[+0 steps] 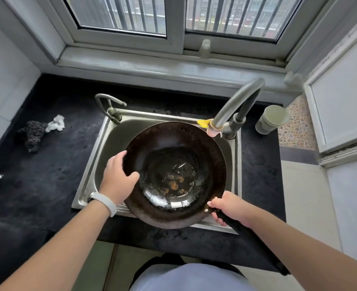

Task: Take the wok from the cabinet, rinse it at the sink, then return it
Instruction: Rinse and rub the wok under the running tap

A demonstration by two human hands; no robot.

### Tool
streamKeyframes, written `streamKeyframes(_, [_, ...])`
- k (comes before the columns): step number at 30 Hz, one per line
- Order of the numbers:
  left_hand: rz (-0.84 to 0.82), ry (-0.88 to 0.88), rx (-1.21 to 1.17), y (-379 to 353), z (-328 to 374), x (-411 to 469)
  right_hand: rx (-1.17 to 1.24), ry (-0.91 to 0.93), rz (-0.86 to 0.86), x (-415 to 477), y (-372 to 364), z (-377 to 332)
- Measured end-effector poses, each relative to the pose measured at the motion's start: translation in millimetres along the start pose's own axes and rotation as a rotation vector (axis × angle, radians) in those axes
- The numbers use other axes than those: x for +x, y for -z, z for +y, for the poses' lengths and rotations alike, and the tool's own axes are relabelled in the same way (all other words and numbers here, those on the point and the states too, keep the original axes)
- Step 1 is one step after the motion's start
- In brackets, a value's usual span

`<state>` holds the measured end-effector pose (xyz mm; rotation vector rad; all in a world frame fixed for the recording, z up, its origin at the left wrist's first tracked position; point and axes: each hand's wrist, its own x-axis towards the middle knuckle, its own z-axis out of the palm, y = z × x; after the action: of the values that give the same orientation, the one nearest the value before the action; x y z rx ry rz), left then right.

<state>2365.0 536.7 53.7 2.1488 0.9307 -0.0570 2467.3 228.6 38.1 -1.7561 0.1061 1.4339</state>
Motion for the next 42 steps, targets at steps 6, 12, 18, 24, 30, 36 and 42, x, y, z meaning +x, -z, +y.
streamKeyframes(6, [-0.101, -0.345, 0.329, -35, 66, 31, -0.043, -0.004, -0.022, 0, 9, 5])
streamKeyframes(12, [-0.375, -0.306, 0.077, -100, 138, 41, -0.044, -0.024, -0.060, 0, 18, 2])
streamKeyframes(18, [-0.392, -0.355, 0.143, -139, 170, 60, 0.023, -0.050, -0.088, 9, 21, 5])
streamKeyframes(24, [-0.289, -0.379, 0.157, -153, 176, 70, 0.000, -0.031, -0.110, 10, 27, 8])
streamKeyframes(30, [-0.232, -0.366, 0.200, -154, 173, 76, -0.019, -0.018, -0.120, 7, 32, 5])
streamKeyframes(36, [-0.258, -0.387, 0.182, -151, 169, 81, -0.020, -0.030, -0.128, 7, 32, 2])
streamKeyframes(42, [-0.272, -0.447, 0.182, -149, 165, 88, 0.038, -0.080, -0.117, 6, 33, -2])
